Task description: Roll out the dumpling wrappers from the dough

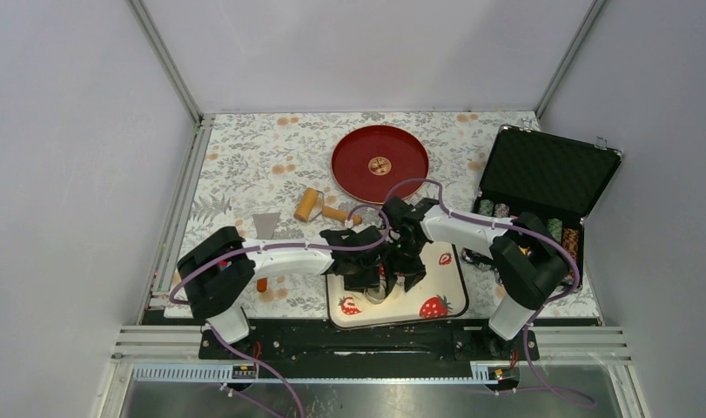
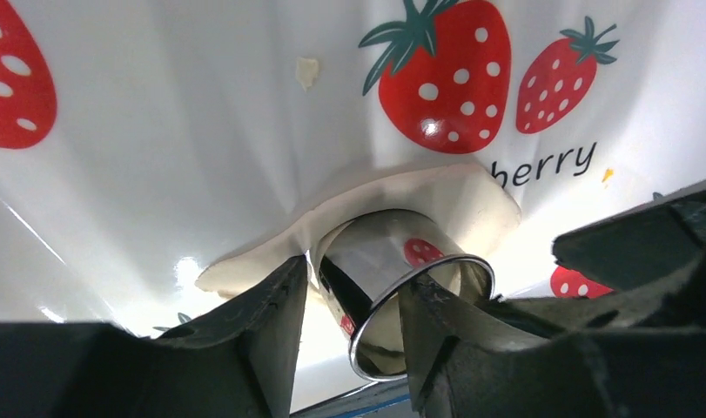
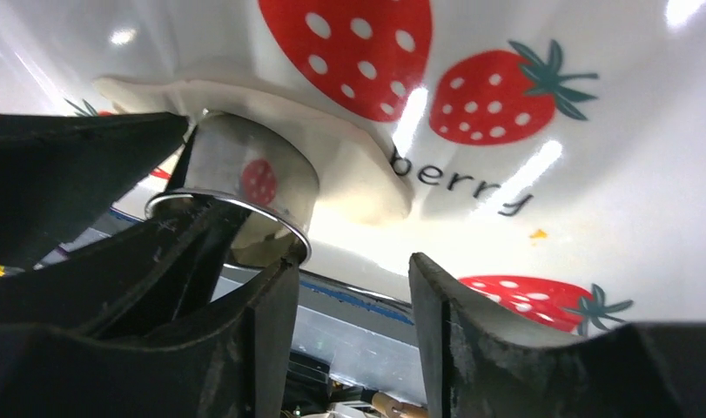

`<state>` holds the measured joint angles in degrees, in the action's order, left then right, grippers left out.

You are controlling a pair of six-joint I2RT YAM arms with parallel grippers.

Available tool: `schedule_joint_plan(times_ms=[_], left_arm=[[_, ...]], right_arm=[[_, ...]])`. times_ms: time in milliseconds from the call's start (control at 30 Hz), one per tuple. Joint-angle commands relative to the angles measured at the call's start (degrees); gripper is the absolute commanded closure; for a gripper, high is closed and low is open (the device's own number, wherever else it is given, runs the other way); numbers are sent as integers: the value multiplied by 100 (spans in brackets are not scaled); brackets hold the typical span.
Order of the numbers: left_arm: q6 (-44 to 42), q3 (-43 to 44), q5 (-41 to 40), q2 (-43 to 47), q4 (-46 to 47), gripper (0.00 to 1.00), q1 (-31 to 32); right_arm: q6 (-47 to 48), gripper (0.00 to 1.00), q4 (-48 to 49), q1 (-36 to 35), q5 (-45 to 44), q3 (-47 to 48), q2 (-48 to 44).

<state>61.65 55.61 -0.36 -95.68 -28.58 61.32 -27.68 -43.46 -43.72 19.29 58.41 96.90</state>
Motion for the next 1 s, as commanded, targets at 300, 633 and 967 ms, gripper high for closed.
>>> schedule_joint_plan(times_ms=[300,633,967], left_arm=[[-344,122,-640,518,-661,53,-37],[-514,50,-552,1065,-704,47,-168],[-539,-525,-122,1246,-152,63,-346]], right_arm=[[179,33,-415,-75,-26,497,-481],[53,30,-254,-66,314,607,-465],[-196,37,362,-60,711,413,-75]])
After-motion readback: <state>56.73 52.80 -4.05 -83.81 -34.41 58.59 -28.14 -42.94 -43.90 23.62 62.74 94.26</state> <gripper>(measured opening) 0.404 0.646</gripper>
